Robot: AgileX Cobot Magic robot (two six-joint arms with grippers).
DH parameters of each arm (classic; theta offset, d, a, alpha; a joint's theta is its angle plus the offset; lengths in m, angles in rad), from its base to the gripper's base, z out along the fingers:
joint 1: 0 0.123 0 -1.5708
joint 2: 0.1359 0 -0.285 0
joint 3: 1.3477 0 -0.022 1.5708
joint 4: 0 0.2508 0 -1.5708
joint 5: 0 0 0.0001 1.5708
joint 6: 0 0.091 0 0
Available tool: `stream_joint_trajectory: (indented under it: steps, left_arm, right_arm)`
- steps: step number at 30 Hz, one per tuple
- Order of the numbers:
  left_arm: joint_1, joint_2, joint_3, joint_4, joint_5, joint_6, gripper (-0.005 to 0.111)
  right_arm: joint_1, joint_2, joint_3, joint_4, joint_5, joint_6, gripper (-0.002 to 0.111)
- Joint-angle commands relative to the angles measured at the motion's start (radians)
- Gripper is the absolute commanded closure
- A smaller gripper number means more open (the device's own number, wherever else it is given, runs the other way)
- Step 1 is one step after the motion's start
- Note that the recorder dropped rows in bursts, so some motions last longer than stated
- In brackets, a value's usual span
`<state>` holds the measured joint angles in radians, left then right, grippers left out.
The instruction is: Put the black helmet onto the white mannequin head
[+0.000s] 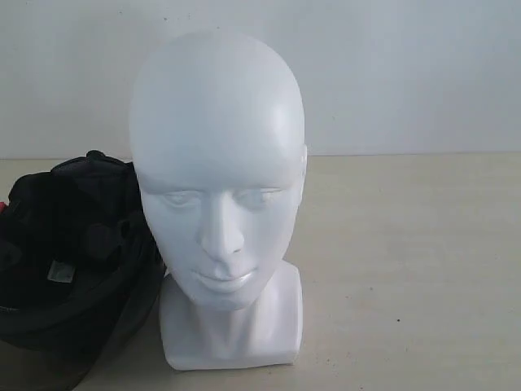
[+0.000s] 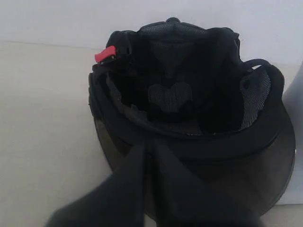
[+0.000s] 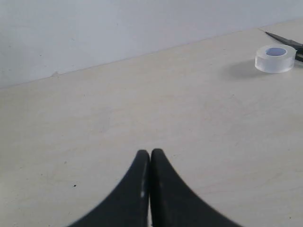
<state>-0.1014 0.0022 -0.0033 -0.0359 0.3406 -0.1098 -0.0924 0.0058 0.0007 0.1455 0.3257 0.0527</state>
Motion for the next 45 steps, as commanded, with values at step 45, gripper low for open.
stream_joint_trajectory:
  steps: [45]
  left_arm:
    - [-0.001,0.835,-0.691,-0.595,0.631,0.713,0.102]
  right_arm:
    - [-0.007,-0.006,-0.001,-0.002,-0.003,-0.005,0.108]
